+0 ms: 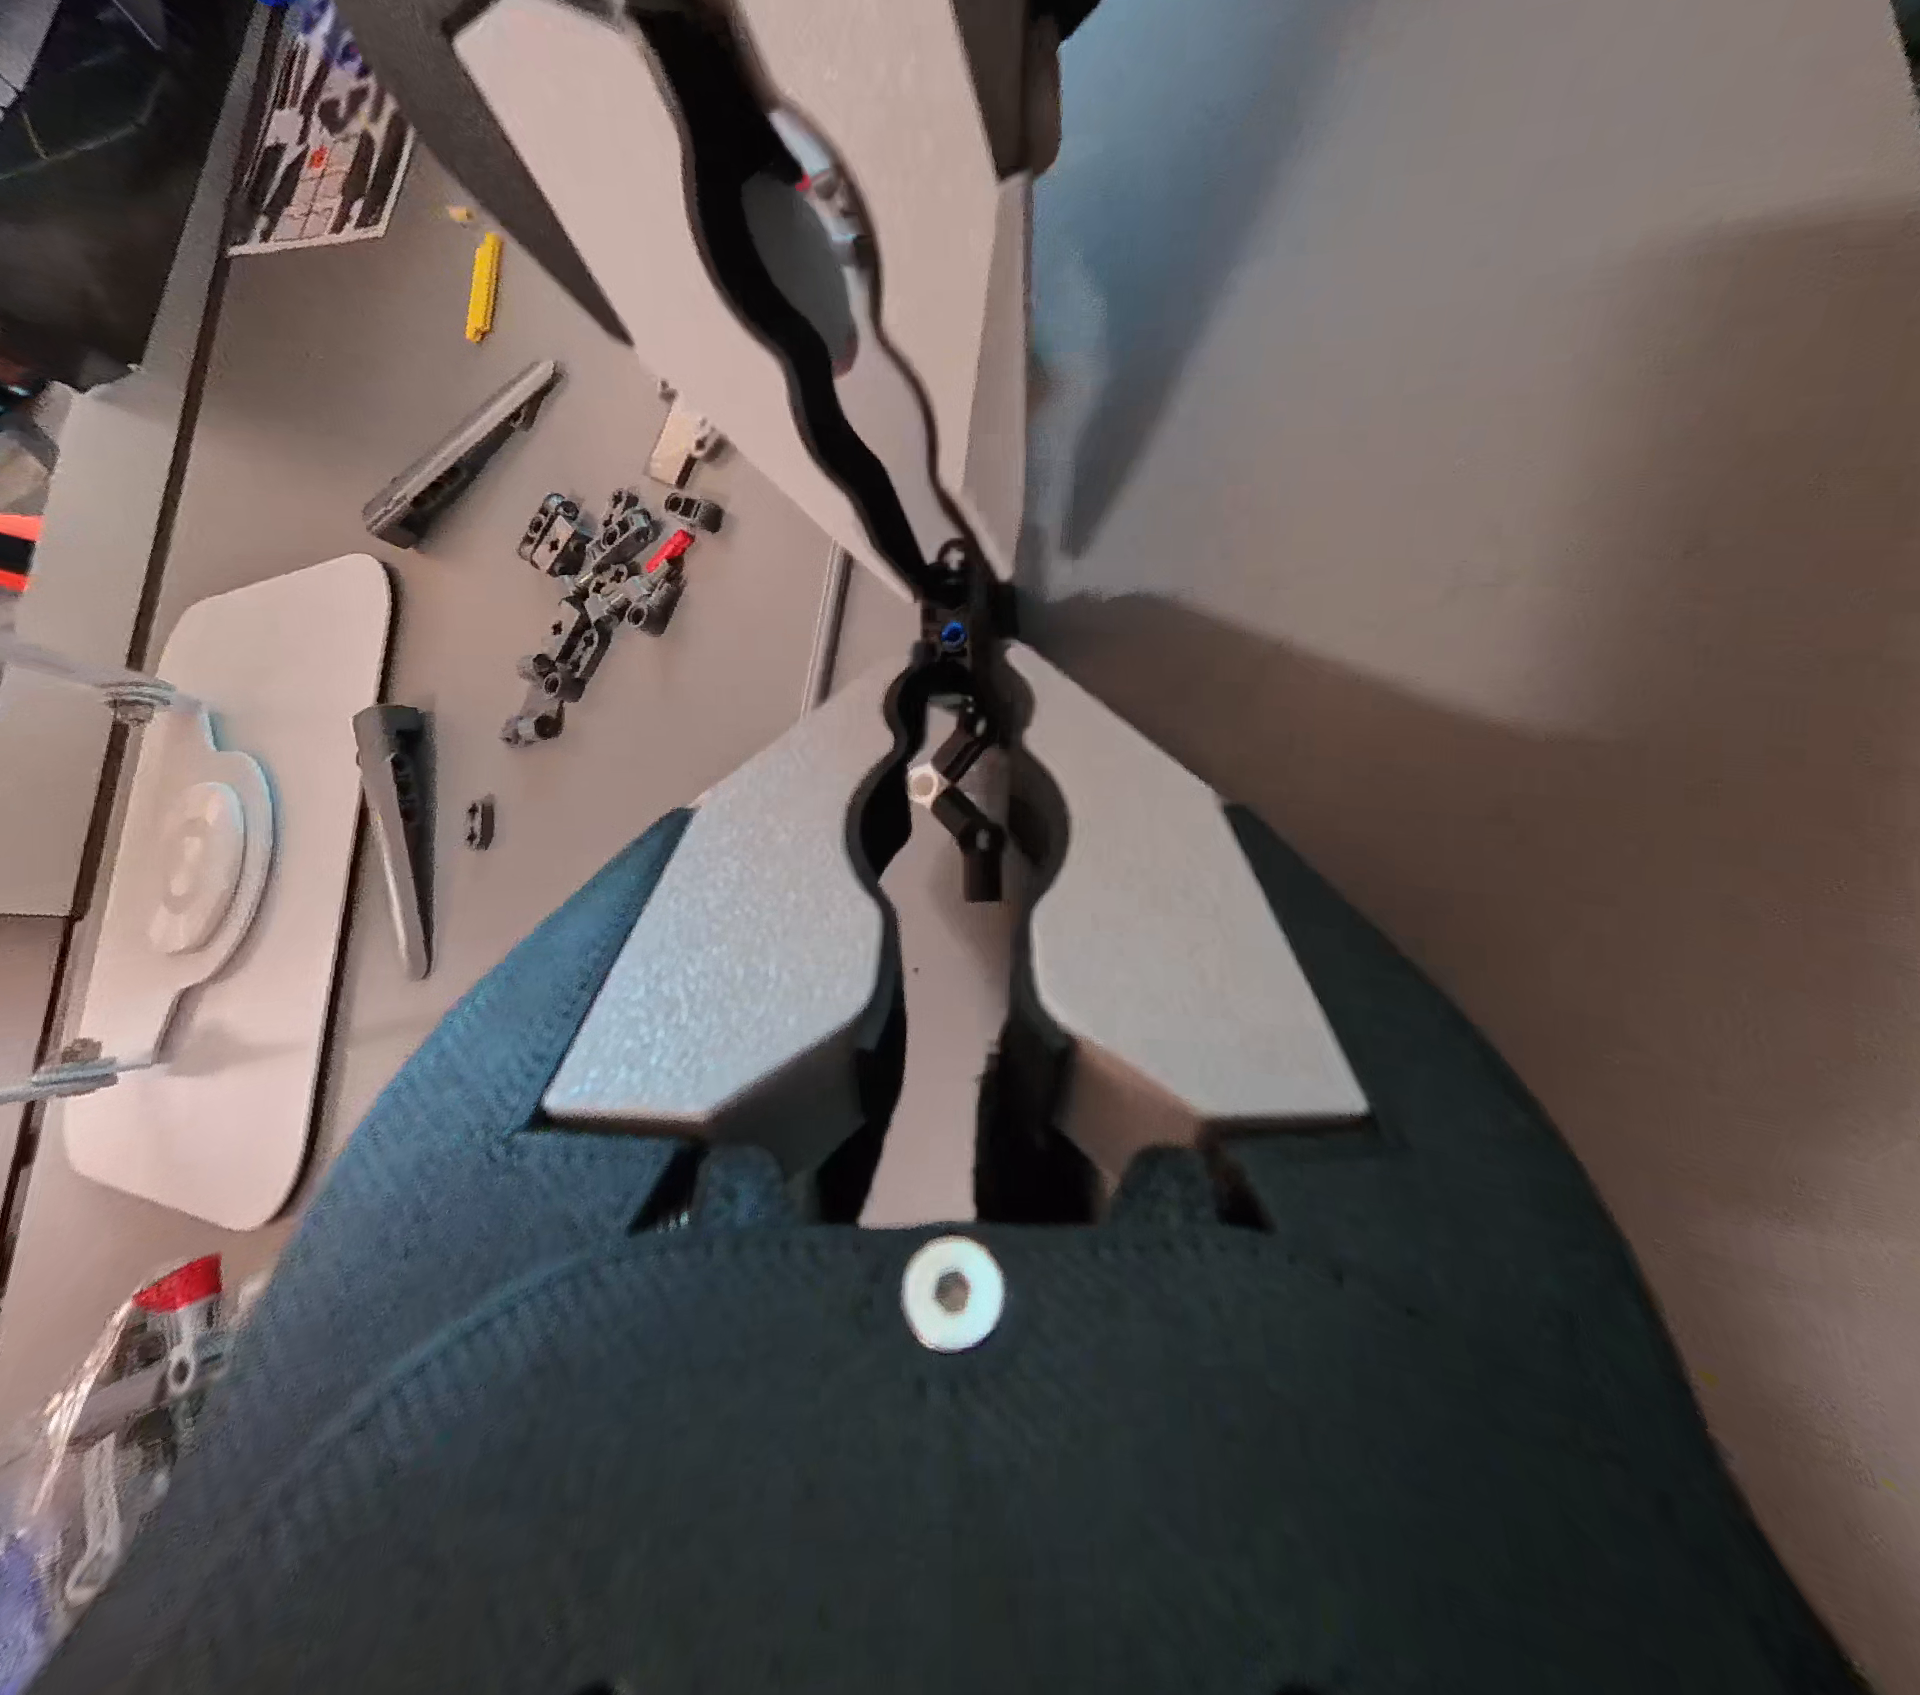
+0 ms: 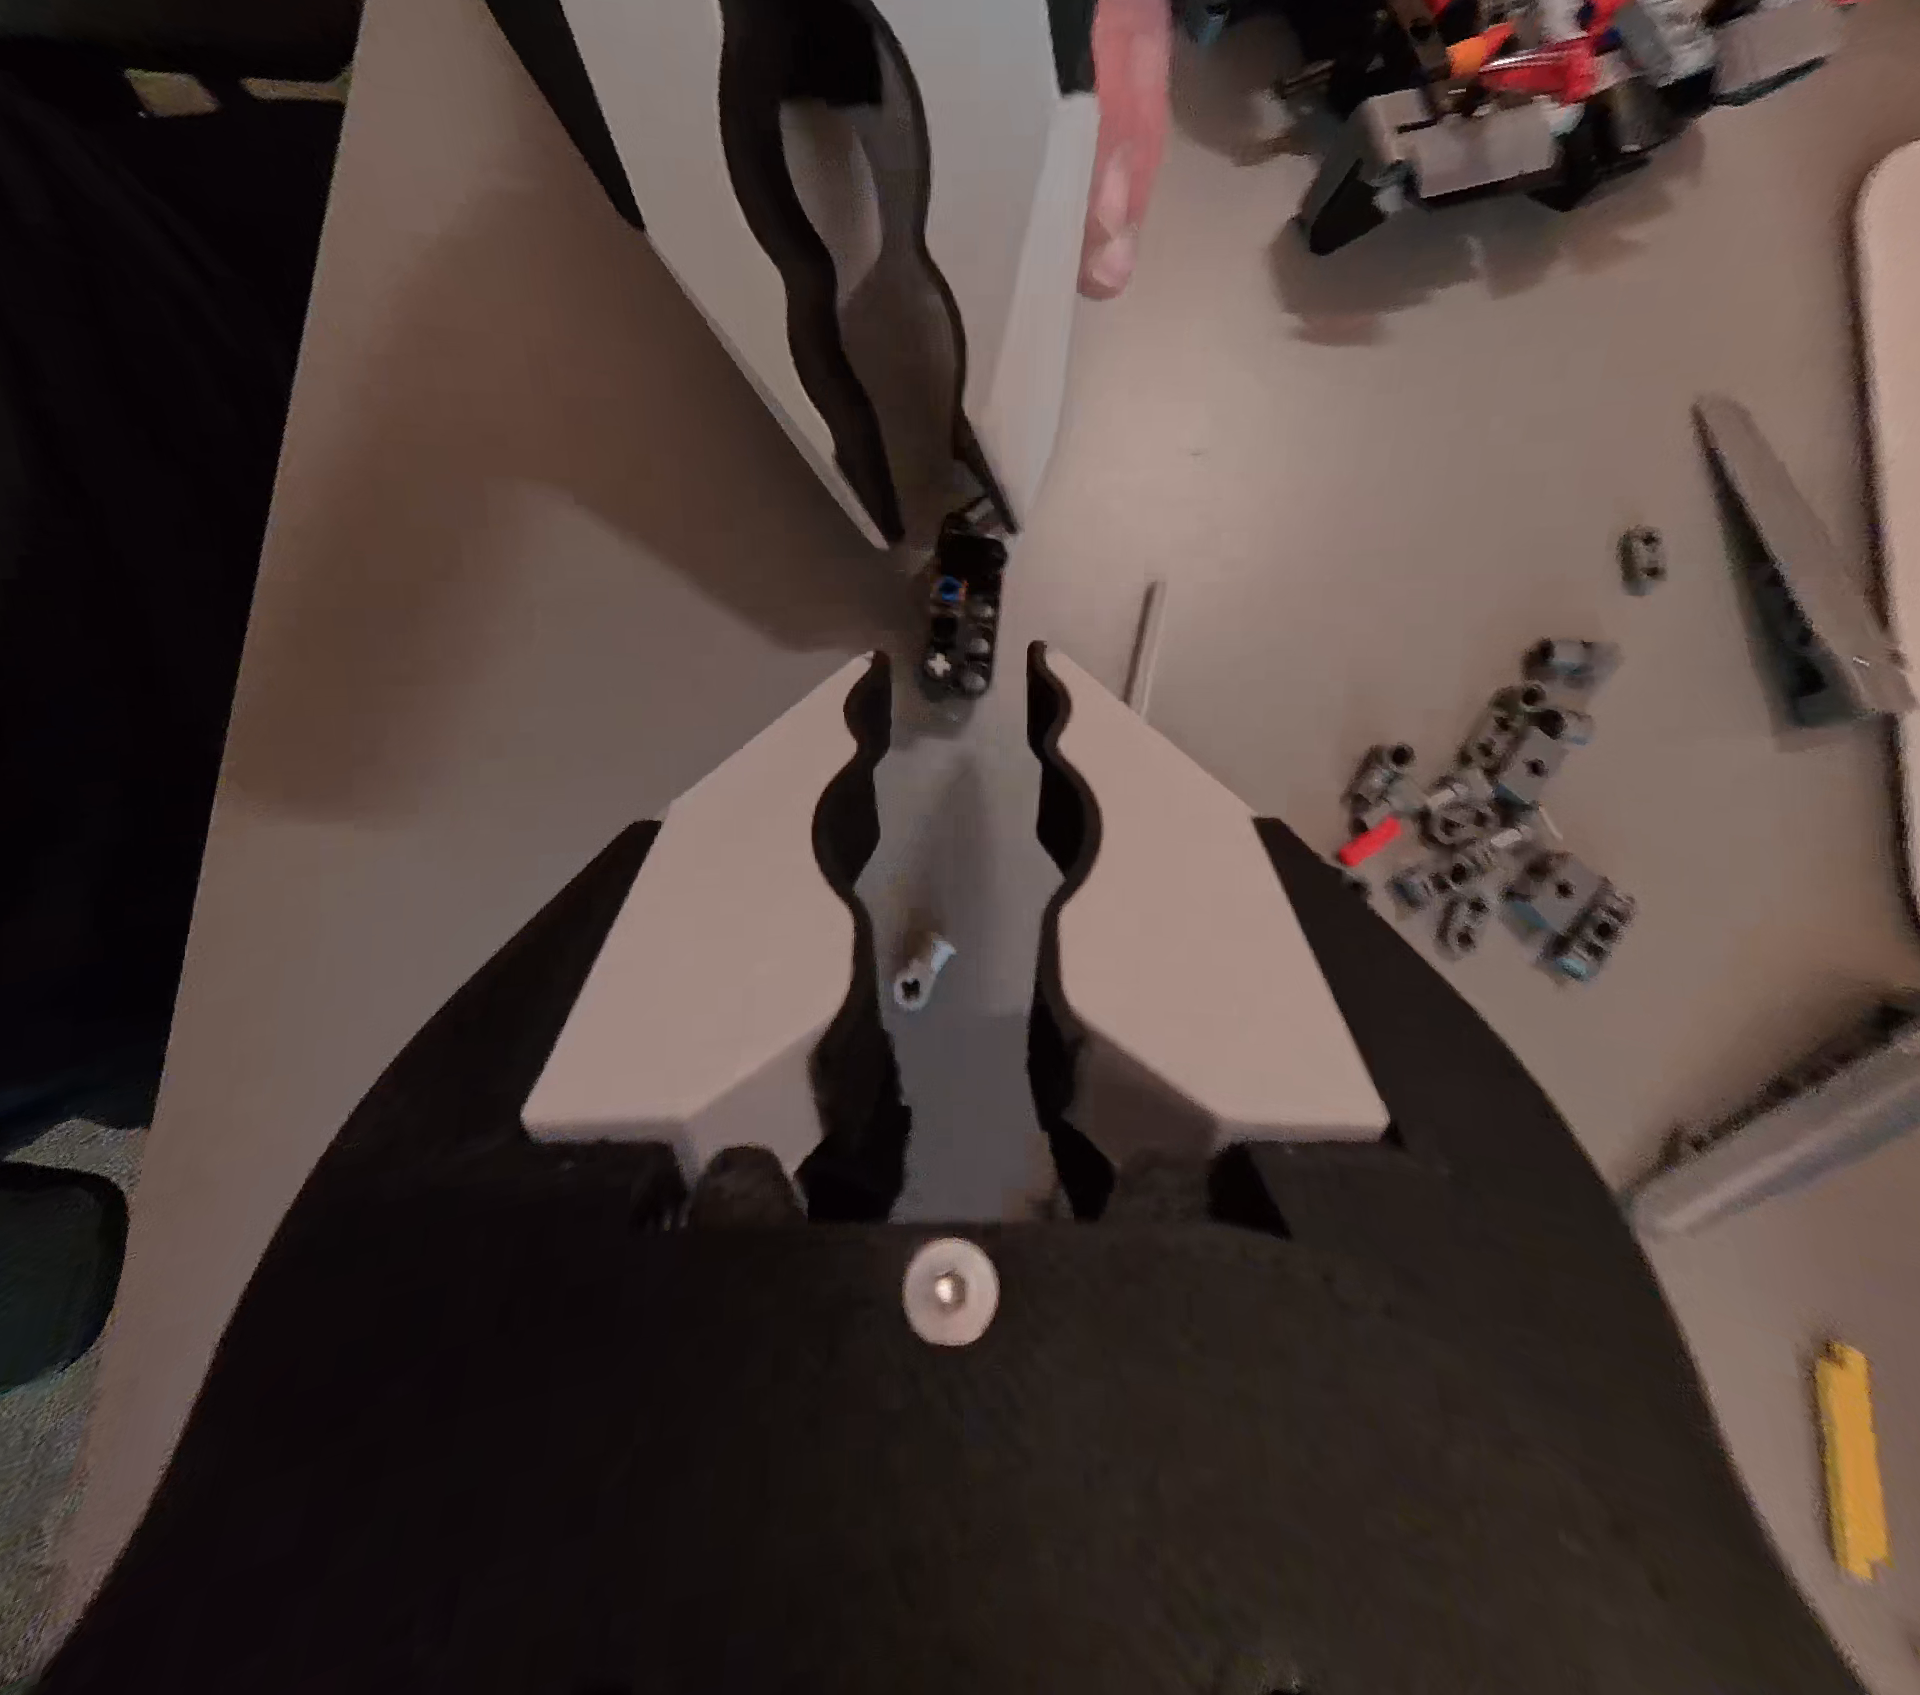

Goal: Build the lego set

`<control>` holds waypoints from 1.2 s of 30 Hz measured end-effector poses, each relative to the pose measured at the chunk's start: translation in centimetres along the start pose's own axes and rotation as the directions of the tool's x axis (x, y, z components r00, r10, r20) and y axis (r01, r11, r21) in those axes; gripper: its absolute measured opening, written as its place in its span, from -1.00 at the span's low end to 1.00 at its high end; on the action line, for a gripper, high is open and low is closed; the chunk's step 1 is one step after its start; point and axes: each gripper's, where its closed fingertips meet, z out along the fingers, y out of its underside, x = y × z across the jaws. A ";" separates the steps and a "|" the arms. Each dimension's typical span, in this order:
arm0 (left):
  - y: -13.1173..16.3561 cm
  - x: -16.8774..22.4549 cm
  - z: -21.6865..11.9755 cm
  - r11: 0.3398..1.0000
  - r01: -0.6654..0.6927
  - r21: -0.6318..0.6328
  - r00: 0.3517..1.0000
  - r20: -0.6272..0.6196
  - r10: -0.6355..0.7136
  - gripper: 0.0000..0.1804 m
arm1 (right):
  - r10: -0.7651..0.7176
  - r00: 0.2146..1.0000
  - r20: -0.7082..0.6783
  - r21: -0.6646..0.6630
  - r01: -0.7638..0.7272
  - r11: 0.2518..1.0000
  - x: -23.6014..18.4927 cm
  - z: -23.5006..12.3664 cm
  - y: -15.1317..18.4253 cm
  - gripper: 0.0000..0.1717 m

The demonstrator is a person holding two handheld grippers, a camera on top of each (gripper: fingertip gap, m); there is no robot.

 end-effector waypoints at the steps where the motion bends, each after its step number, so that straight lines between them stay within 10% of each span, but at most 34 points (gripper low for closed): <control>1: 0.0 -0.2 -0.3 1.000 -0.002 0.004 1.000 0.001 0.002 -0.79 | 0.007 1.000 -0.021 0.011 -0.007 1.000 0.3 -0.7 -0.1 -0.71; 8: 0.7 -1.2 -1.7 1.000 0.006 -0.015 1.000 0.000 -0.006 -0.63 | 0.021 0.998 -0.061 -0.051 -0.024 0.998 0.1 -0.2 0.2 -0.49; 17: 1.8 -0.9 -1.3 0.998 0.012 -0.060 1.000 -0.002 -0.012 -0.60 | -0.117 0.961 -0.250 -0.052 0.107 0.993 1.3 1.1 -1.9 -0.85; 21: 1.5 -3.1 -2.2 0.995 0.098 -0.006 0.992 0.080 -0.097 -0.54 | -0.445 0.669 -0.595 -0.209 0.406 0.890 3.3 -2.4 -4.7 -0.85; 26: -0.9 -4.8 -4.2 0.953 0.236 0.188 0.968 0.046 -0.248 -0.59 | -0.648 0.311 -0.695 -0.438 0.532 0.725 3.8 -4.4 -6.0 -0.85; 36: -3.0 -5.5 -5.6 0.864 0.342 0.370 0.936 -0.052 -0.348 -0.93 | -0.679 0.139 -0.721 -0.480 0.606 0.634 3.1 -5.6 -6.7 -0.80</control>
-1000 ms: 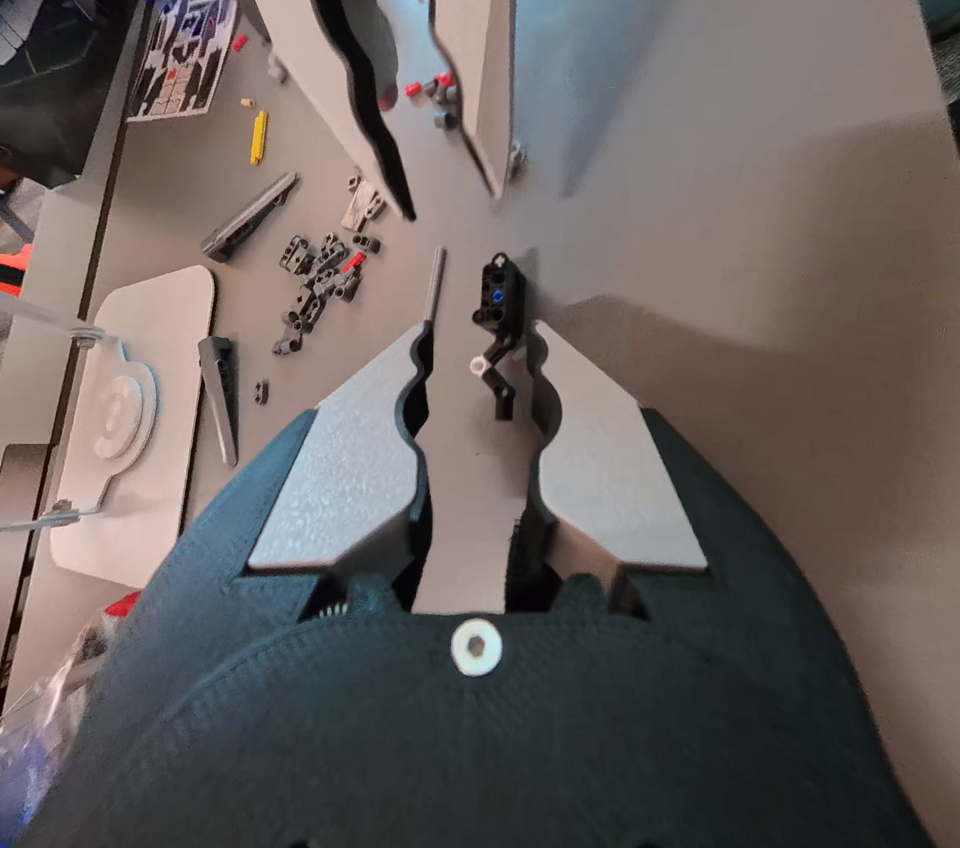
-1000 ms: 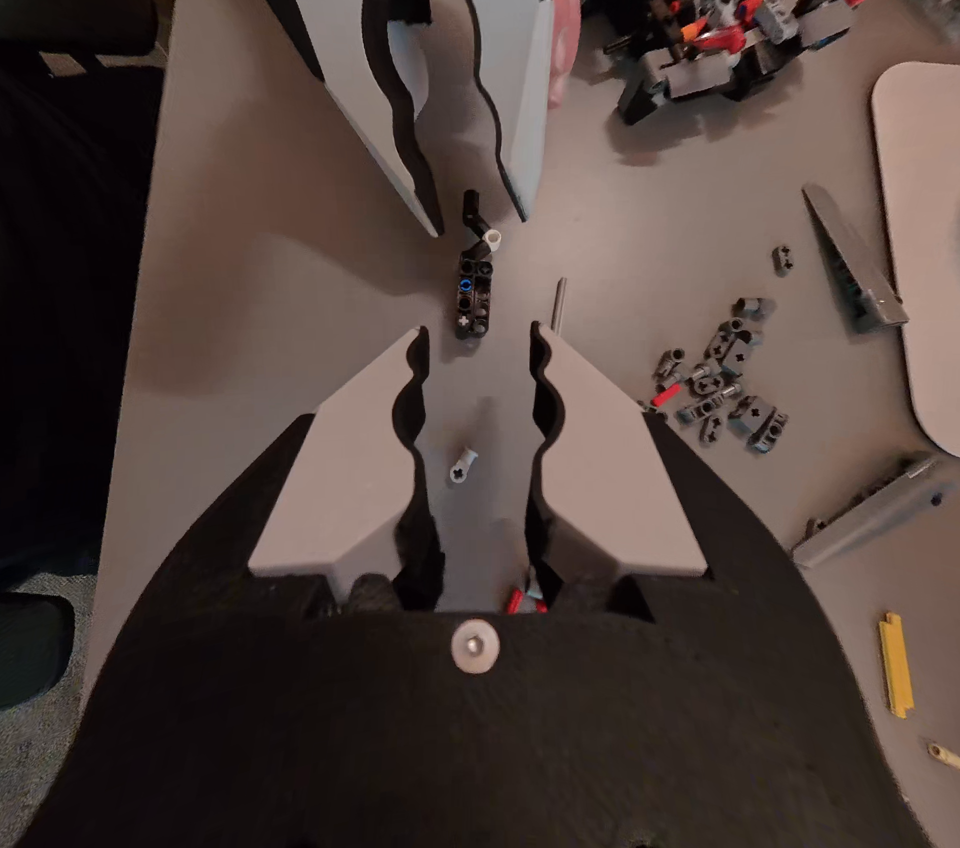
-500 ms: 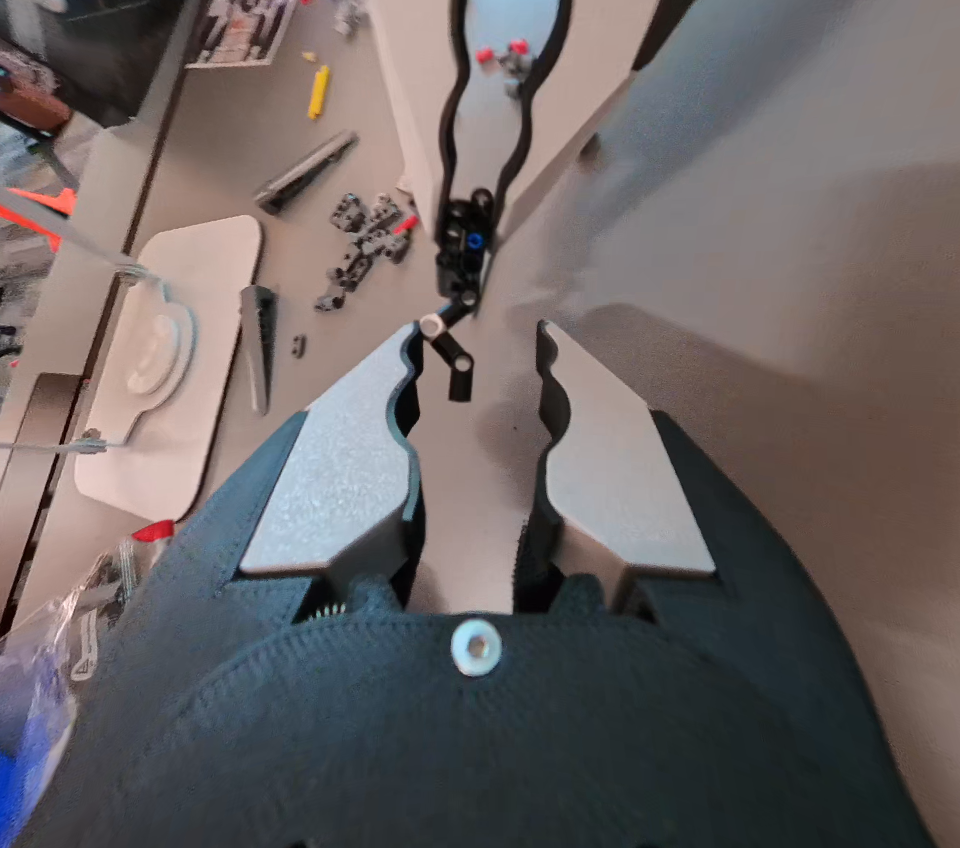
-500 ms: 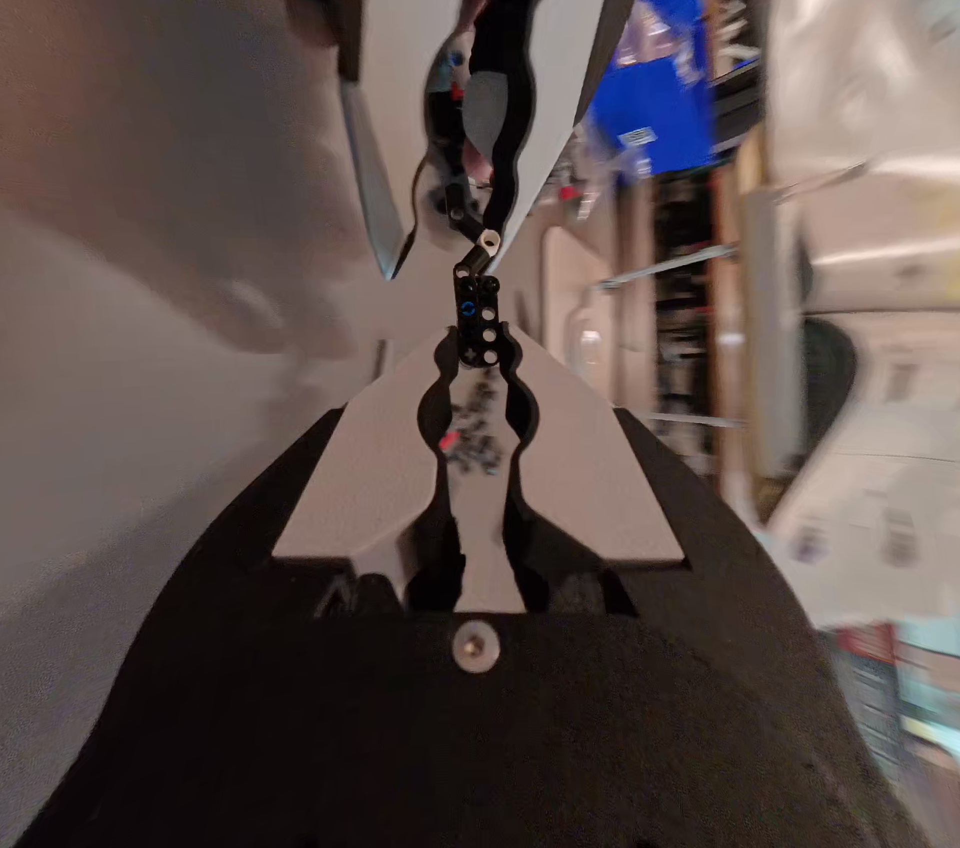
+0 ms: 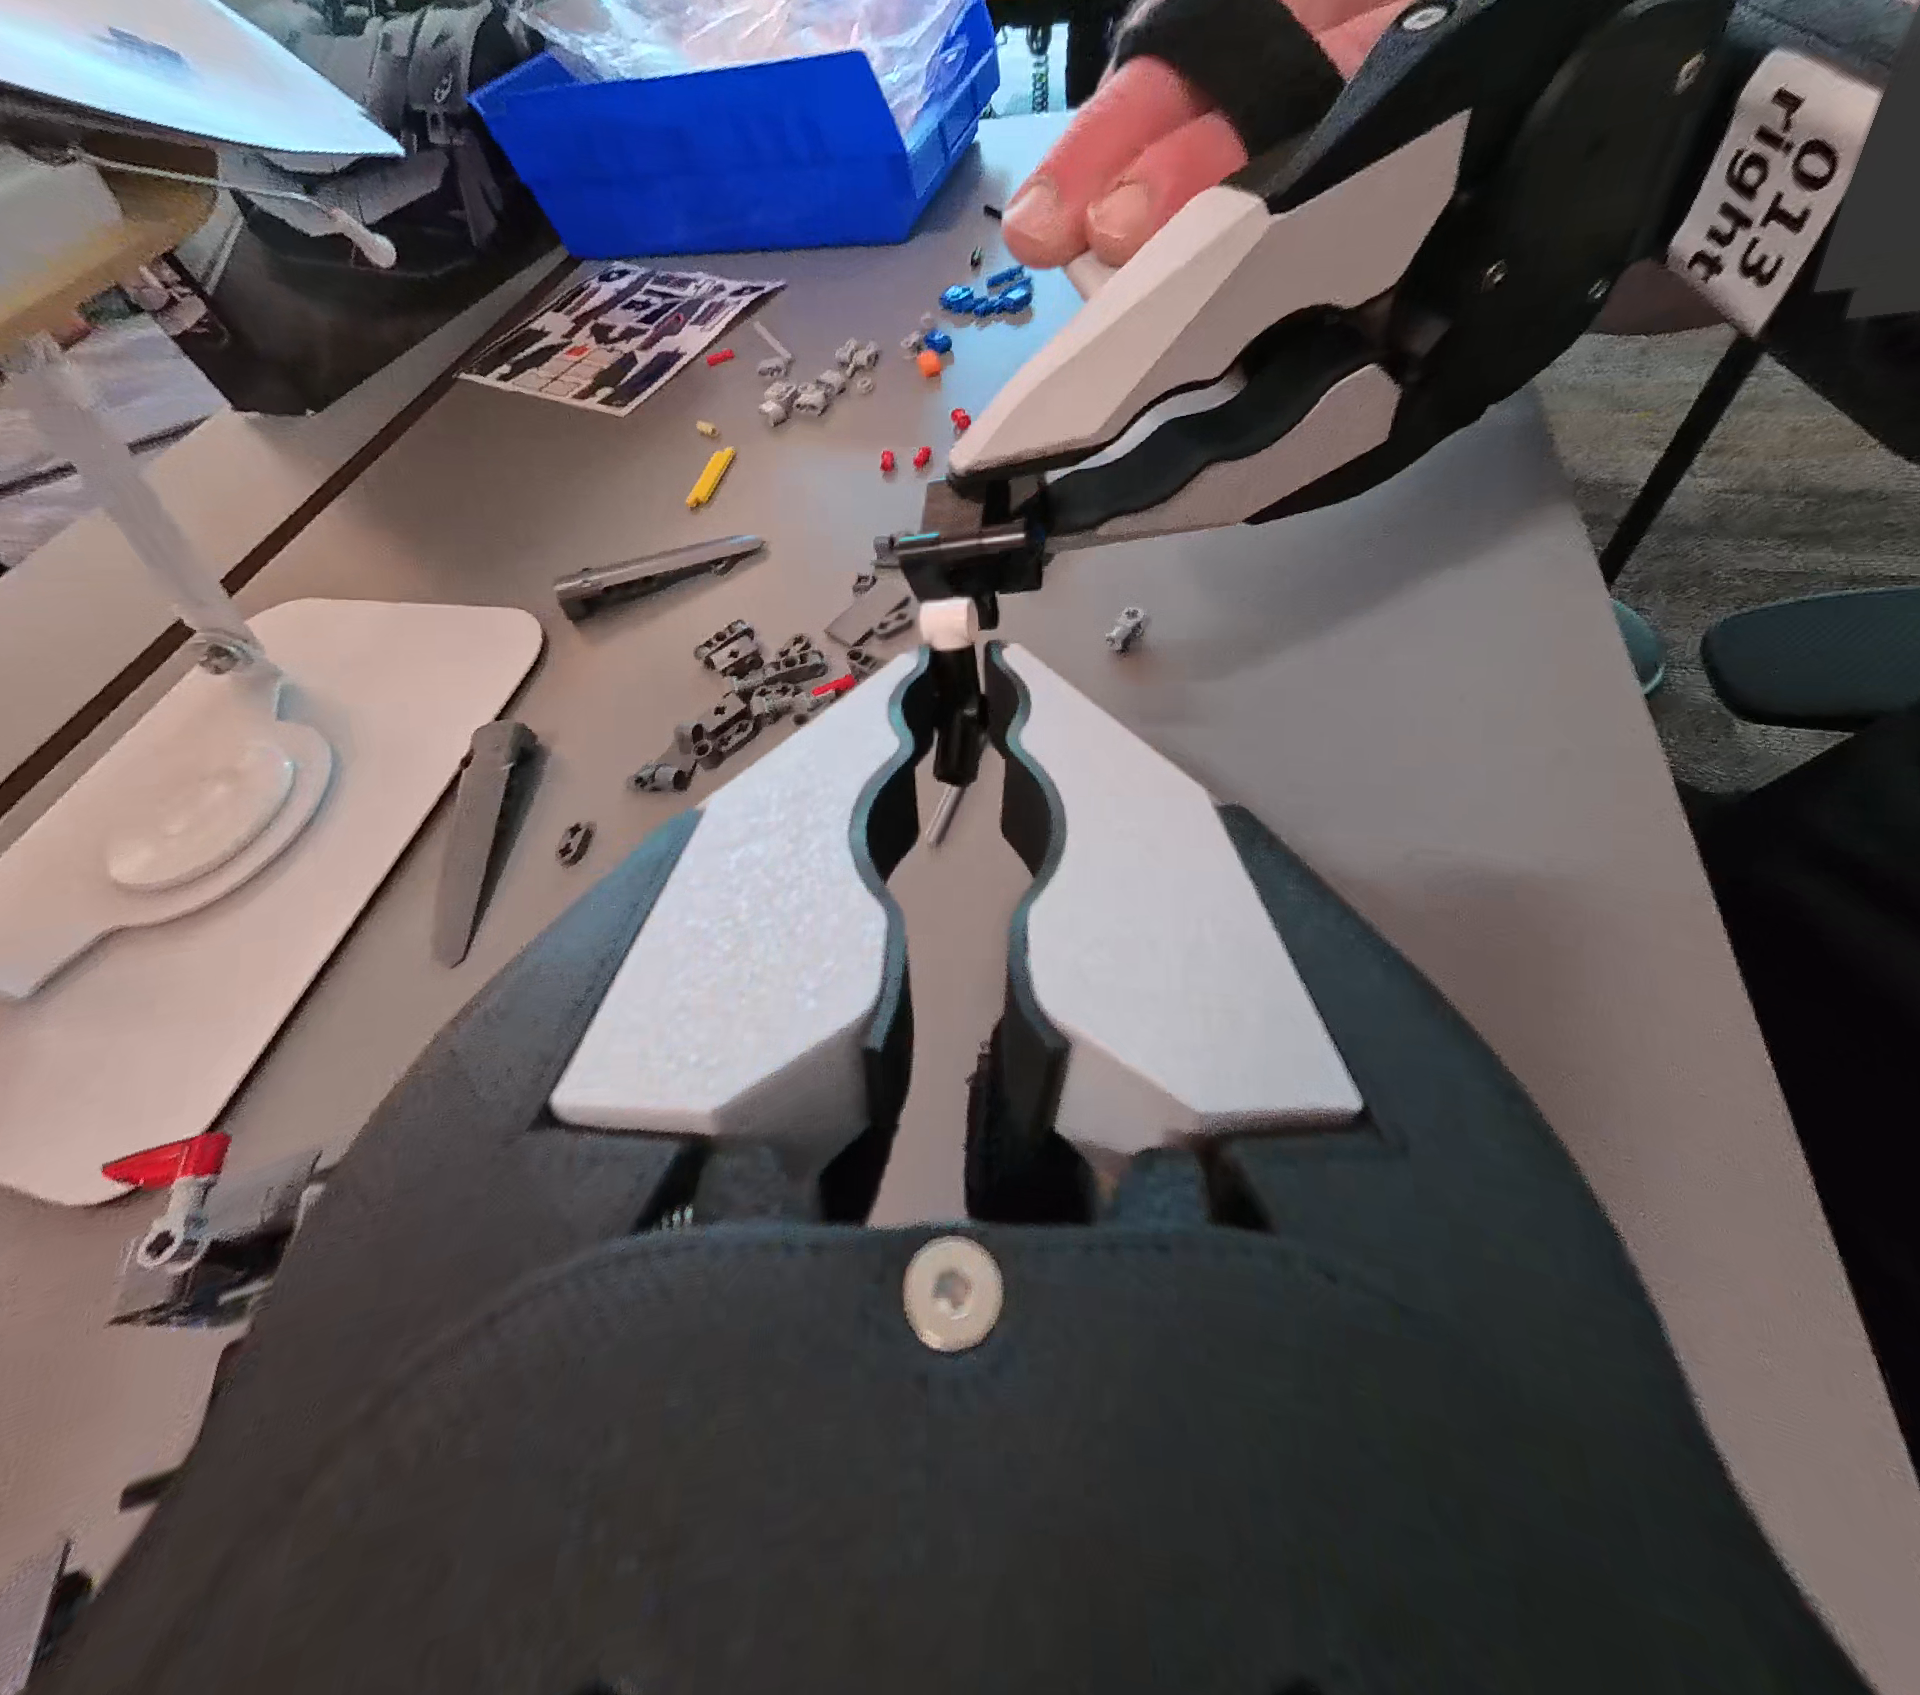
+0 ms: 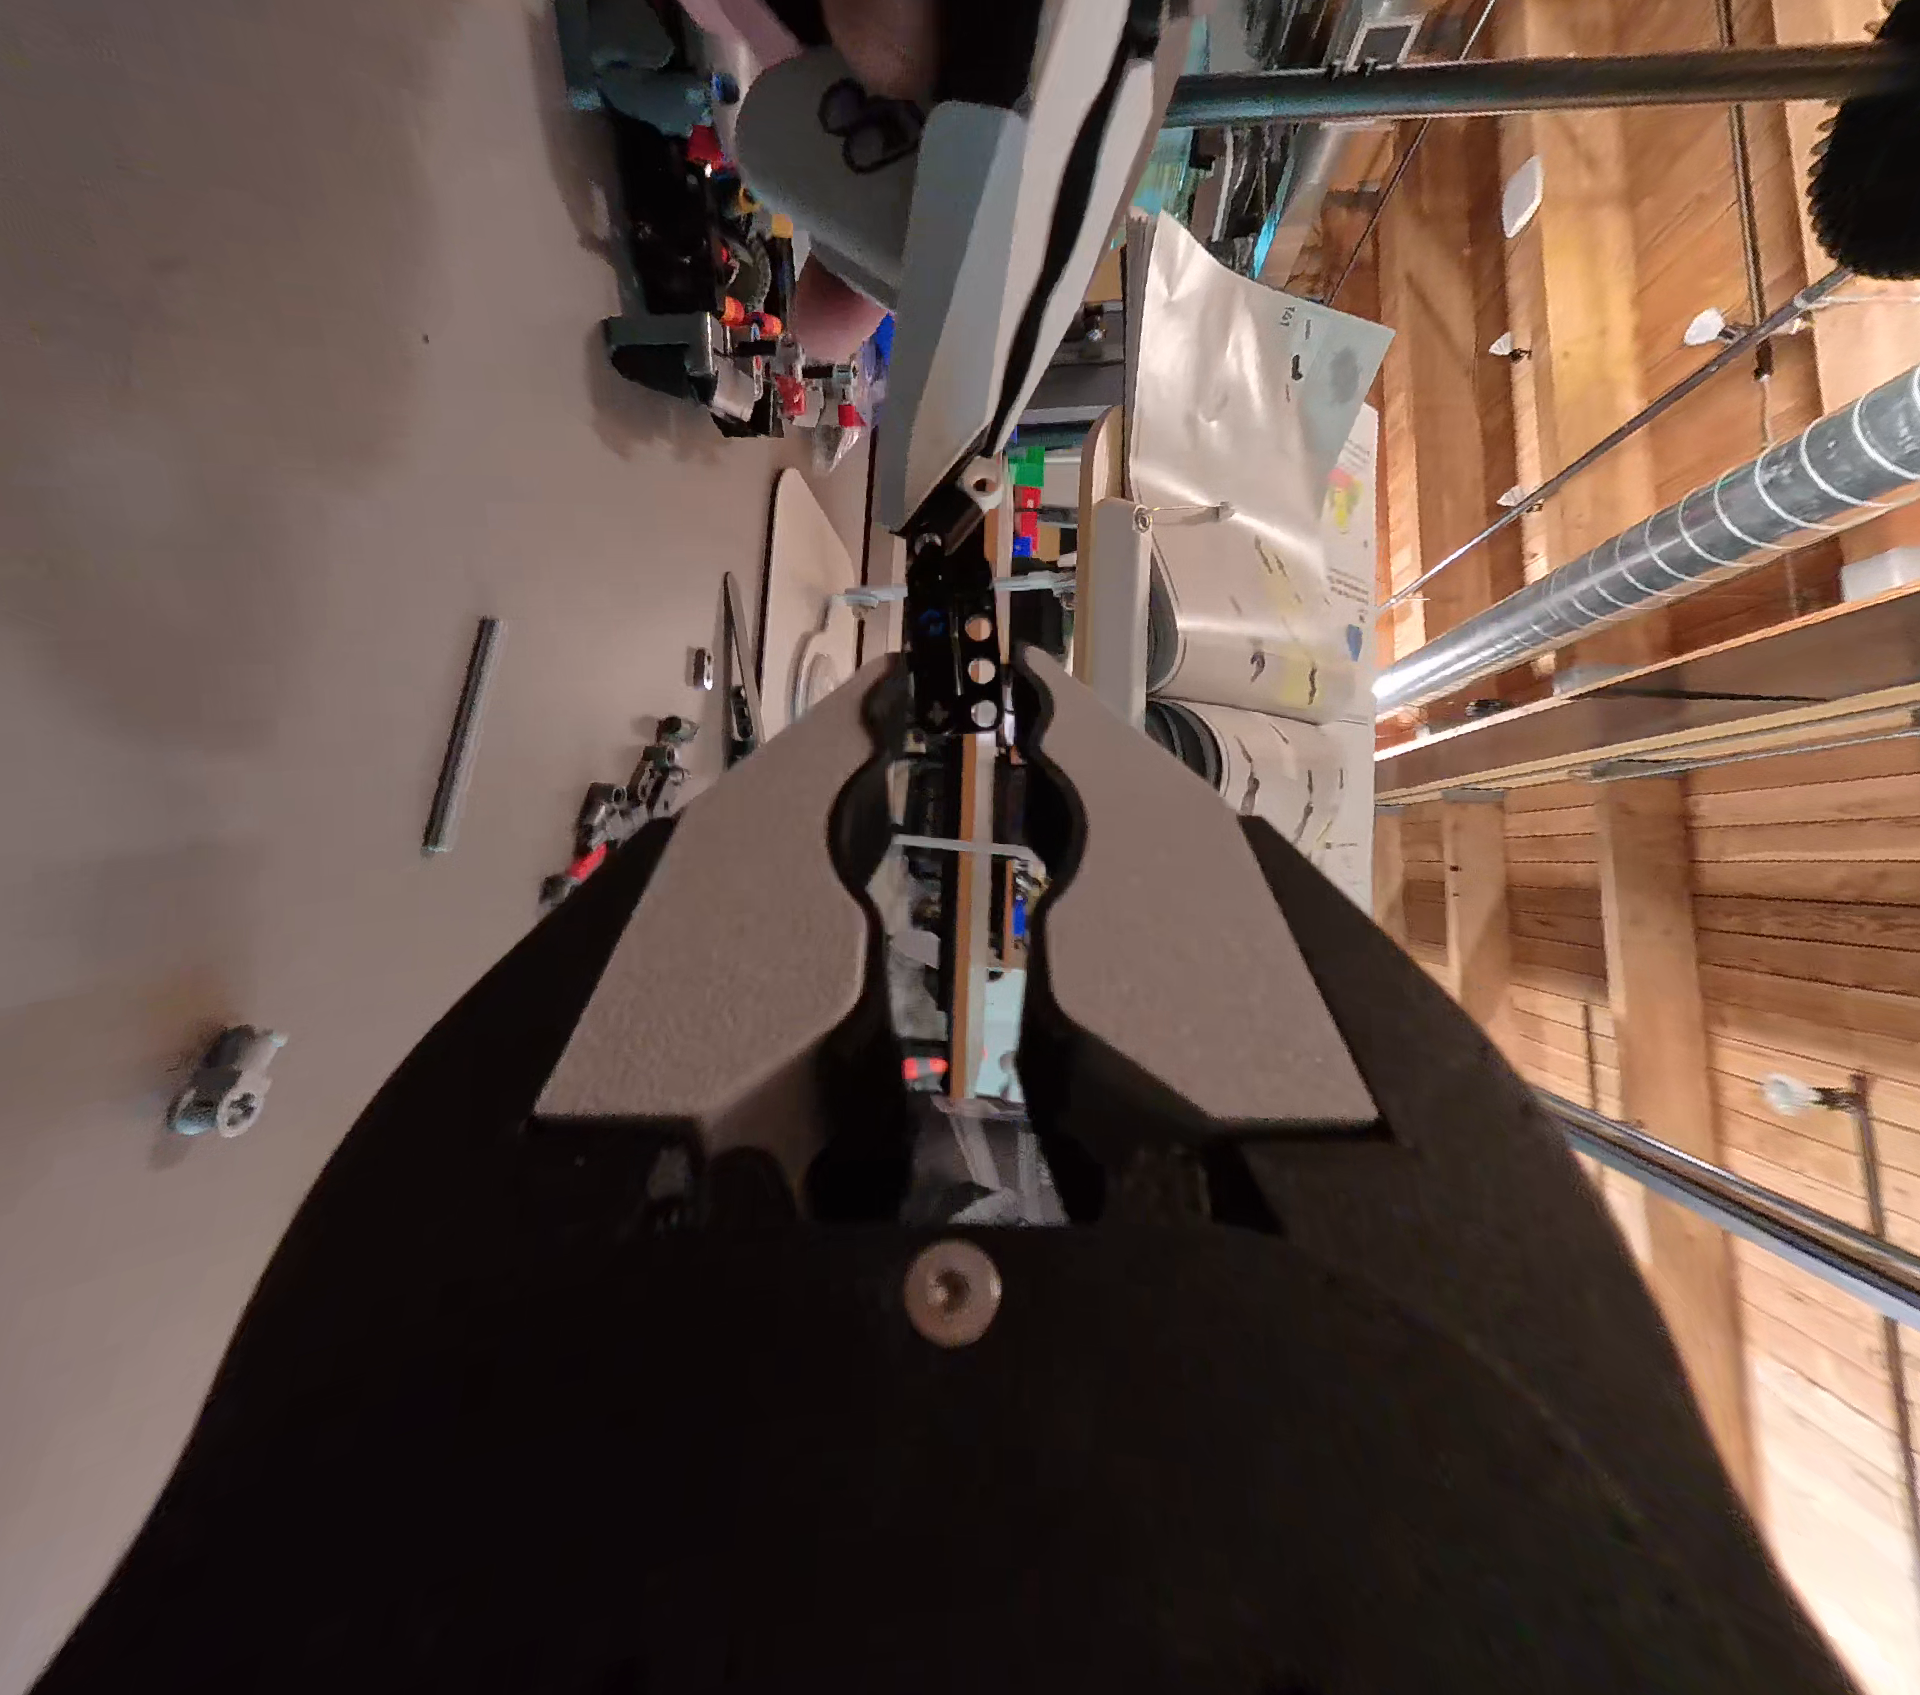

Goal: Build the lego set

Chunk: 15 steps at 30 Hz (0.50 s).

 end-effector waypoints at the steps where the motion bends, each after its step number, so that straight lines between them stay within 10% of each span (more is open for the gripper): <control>1: 0.0 -0.1 0.0 1.000 -0.005 0.007 1.000 0.006 0.005 -0.93 | 0.034 0.999 0.008 0.015 -0.034 0.999 0.1 -0.2 -0.1 -0.64; 8: -0.6 -1.1 0.1 0.927 -0.364 -0.087 0.893 0.248 0.374 -0.94 | 0.484 0.821 0.303 0.016 -0.513 0.859 0.6 -1.2 1.5 -0.35; 15: -0.4 -0.5 0.9 0.811 -0.555 -0.183 0.757 0.293 0.584 -0.94 | 0.447 0.757 0.477 -0.043 -0.488 0.872 -1.7 -0.2 0.6 -0.67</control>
